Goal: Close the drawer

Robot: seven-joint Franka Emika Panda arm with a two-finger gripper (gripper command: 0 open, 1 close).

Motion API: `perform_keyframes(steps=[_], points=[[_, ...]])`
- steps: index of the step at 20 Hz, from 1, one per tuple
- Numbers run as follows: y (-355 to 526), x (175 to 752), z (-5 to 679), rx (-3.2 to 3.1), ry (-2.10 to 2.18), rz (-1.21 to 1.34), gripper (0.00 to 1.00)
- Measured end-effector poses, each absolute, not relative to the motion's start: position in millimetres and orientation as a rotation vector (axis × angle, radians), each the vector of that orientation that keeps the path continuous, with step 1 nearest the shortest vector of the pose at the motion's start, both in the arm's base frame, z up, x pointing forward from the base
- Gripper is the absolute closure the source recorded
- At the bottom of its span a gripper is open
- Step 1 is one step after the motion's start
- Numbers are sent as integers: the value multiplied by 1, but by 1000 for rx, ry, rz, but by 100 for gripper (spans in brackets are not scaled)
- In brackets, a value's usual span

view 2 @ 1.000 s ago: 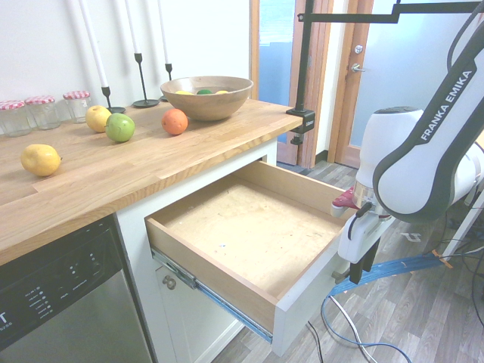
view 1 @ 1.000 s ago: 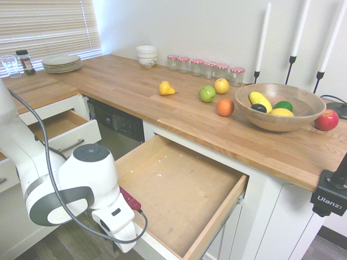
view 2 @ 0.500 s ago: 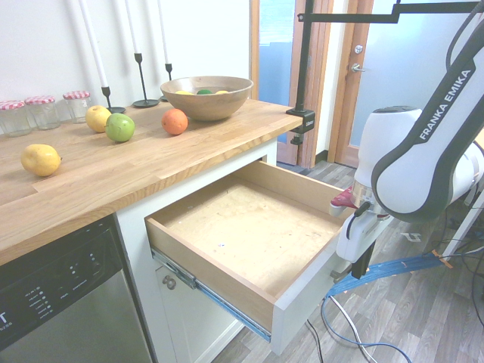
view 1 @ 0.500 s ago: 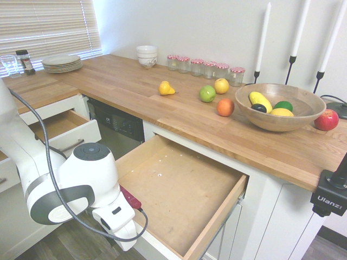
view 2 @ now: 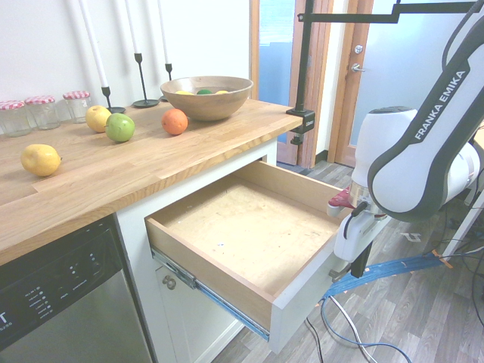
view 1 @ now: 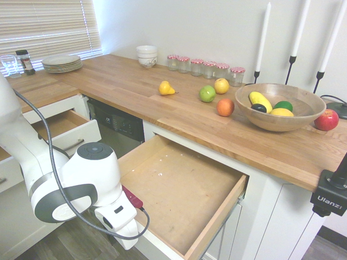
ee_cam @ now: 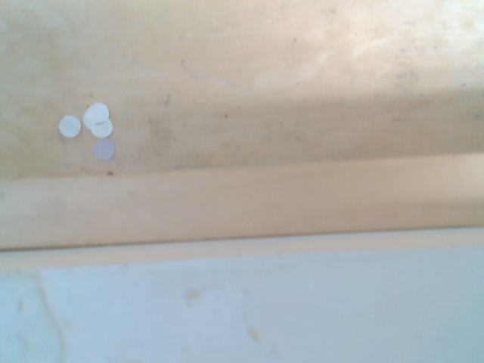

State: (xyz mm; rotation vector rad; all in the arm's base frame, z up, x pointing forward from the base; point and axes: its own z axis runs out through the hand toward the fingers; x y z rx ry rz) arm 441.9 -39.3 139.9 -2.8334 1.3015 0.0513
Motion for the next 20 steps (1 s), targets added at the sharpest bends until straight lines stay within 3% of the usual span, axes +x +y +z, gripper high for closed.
perform_keyframes(steps=[20], points=[[-58, 538, 144, -2853, 1290, 110, 100]])
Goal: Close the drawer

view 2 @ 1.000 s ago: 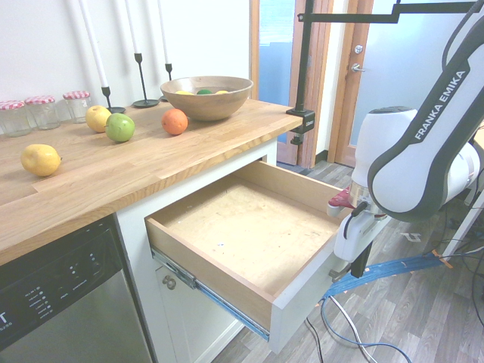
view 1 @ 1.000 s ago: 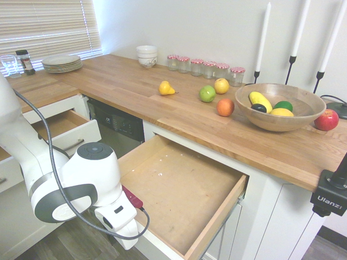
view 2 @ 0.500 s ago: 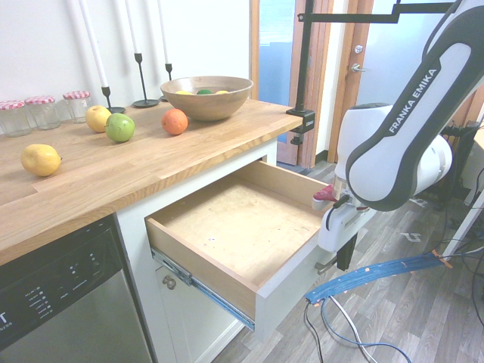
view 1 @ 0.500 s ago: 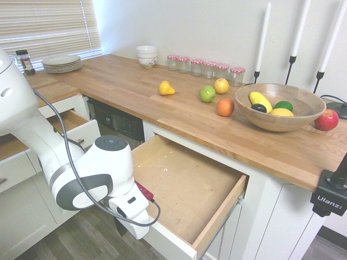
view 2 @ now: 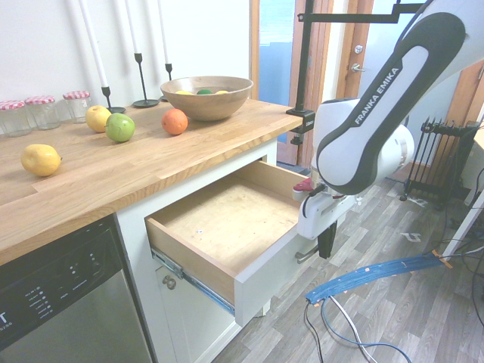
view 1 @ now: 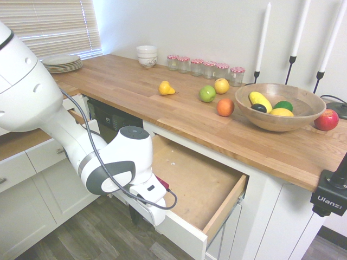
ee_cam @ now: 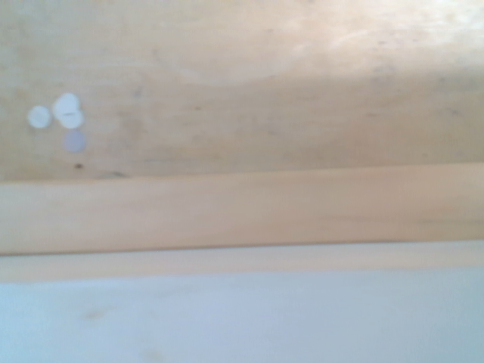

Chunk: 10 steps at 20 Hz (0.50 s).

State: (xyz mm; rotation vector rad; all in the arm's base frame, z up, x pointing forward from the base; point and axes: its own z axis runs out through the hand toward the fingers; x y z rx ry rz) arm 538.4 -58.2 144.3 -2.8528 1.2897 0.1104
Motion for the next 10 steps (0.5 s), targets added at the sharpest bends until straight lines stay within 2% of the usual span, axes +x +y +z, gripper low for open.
perform_keyframes(steps=[10], points=[[-75, 607, 147, -2862, 1297, 132, 100]])
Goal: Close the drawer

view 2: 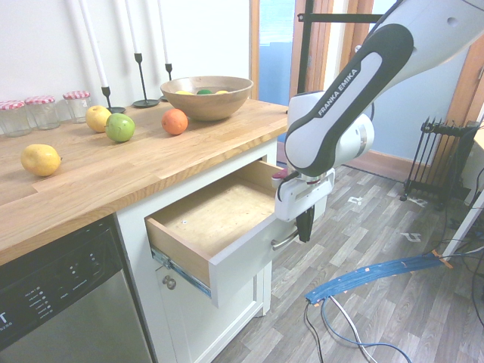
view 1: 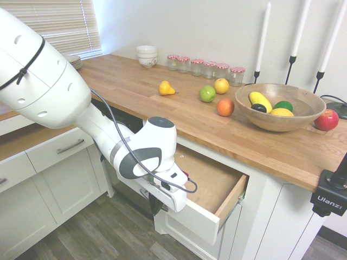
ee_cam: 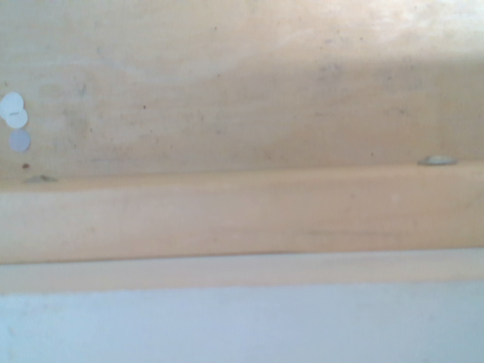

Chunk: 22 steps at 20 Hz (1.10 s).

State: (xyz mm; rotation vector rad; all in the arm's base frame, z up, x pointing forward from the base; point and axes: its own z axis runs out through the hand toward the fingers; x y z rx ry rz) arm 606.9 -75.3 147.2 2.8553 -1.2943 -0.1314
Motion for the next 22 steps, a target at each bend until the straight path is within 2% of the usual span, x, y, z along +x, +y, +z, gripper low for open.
perform_keyframes(steps=[22], points=[[-67, 726, 158, 2875, -1232, -135, 100]])
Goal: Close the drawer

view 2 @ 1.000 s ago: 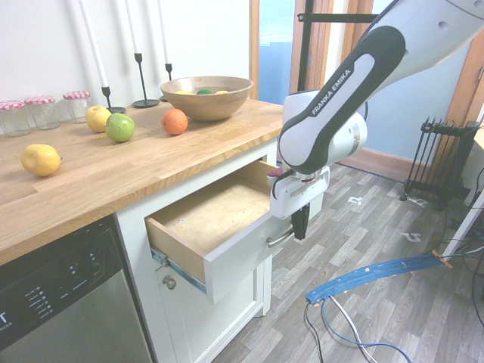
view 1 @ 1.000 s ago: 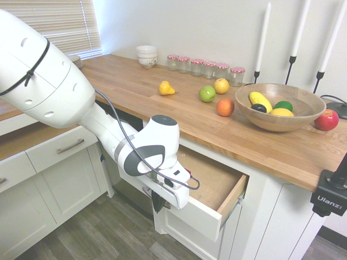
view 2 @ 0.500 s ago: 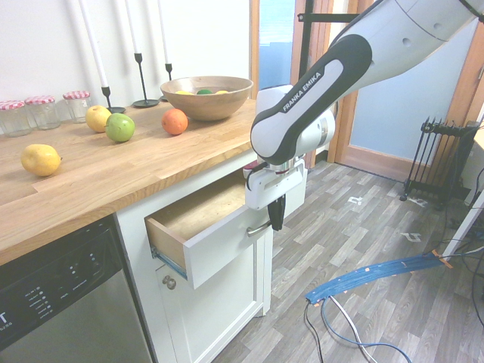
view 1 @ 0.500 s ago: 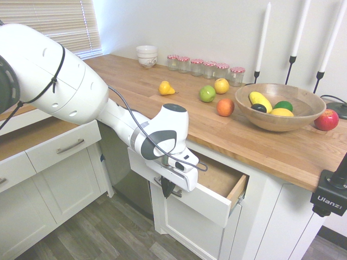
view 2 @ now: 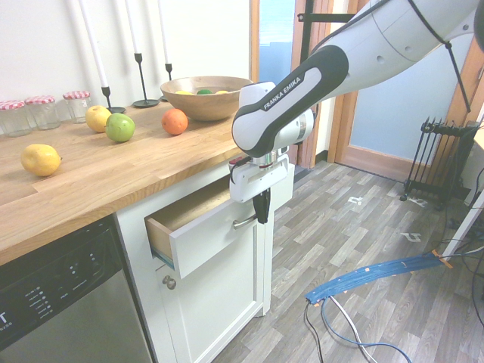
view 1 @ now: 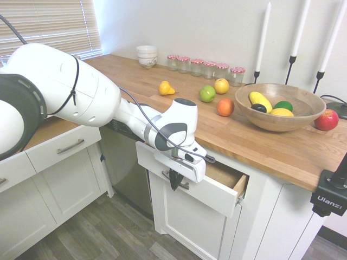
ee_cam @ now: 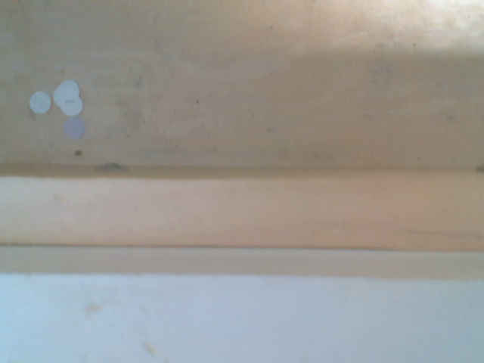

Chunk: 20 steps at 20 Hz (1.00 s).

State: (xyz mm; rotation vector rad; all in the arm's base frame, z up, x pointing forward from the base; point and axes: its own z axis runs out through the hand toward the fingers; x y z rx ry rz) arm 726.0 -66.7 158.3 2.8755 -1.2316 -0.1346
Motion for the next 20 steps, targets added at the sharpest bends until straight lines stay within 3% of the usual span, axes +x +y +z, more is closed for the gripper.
perform_keyframes(steps=[17, 18, 20], points=[[-75, 760, 154, 2852, -1255, -185, 100], [-75, 760, 154, 2851, -1255, -189, 0], [-75, 760, 154, 2851, -1255, -191, 0]])
